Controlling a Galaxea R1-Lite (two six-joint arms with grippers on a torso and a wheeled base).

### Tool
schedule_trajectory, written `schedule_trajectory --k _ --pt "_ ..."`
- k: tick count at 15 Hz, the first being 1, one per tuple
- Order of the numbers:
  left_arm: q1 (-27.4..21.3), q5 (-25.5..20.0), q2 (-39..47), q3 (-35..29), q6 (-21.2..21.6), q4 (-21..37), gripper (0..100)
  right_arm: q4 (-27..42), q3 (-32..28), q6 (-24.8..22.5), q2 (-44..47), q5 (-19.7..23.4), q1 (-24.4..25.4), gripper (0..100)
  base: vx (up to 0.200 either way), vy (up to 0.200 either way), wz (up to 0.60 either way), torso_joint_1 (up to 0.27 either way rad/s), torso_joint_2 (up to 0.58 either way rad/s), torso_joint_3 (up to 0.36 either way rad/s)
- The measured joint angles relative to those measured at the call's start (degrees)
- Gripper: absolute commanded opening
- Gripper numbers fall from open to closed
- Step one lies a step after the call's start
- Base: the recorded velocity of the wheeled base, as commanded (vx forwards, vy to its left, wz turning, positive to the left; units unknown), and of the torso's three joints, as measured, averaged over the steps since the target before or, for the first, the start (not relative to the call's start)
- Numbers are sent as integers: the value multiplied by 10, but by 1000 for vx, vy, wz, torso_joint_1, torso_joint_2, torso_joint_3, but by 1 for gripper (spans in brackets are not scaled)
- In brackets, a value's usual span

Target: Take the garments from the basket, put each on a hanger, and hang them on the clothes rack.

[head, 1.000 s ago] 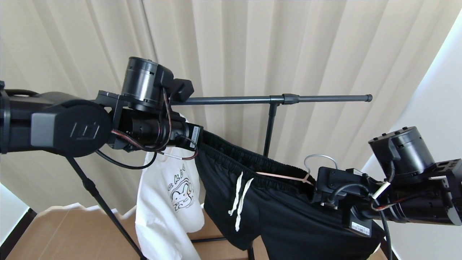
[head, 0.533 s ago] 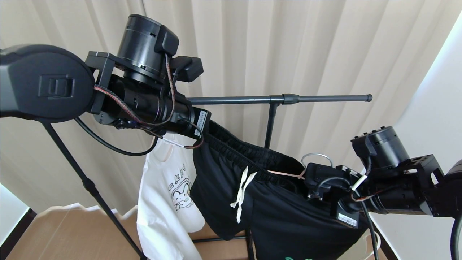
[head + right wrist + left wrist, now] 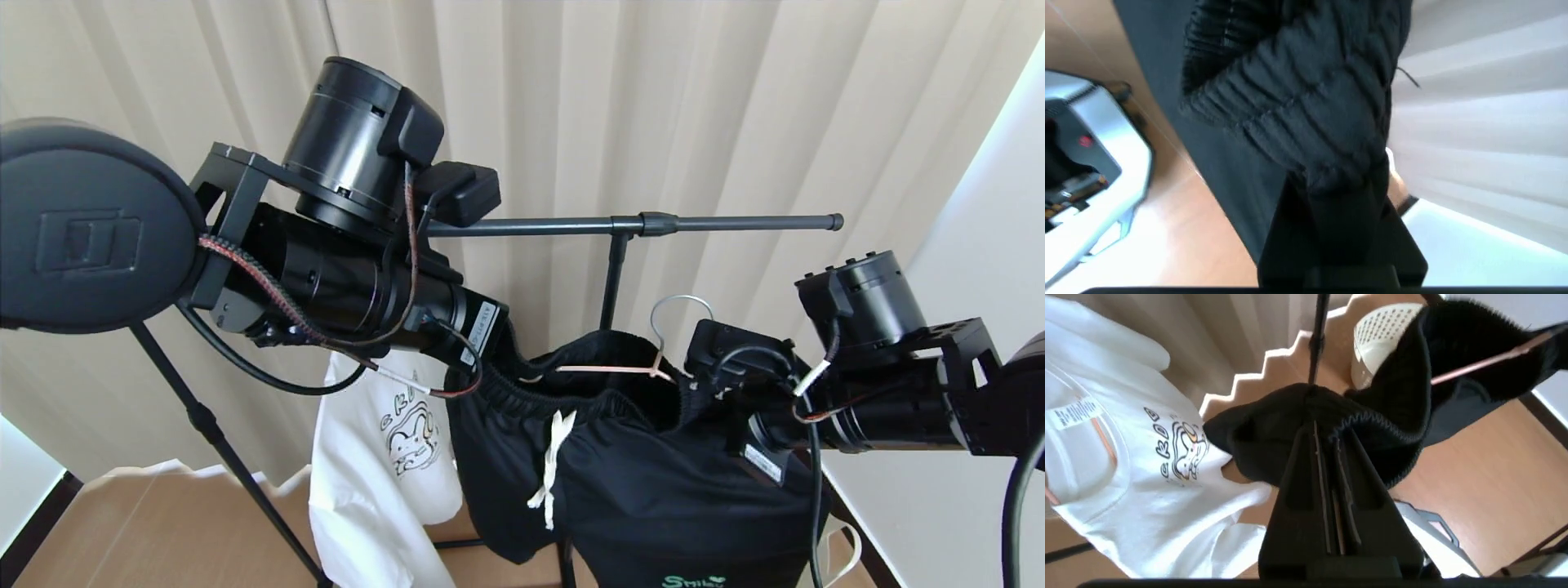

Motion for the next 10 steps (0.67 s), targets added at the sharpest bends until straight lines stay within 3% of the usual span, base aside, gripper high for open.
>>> schedule_trajectory --k 4,7,10 --pt "-8 1 -24 58 -4 -1 0 -39 20 30 -43 46 0 0 0 0 0 0 0 0" --pt "-11 4 -34 76 -23 1 0 -127 60 49 -55 50 0 0 0 0 0 0 0 0" --pt "-14 9 -48 102 -50 0 0 -160 79 96 -56 54 0 0 0 0 0 0 0 0"
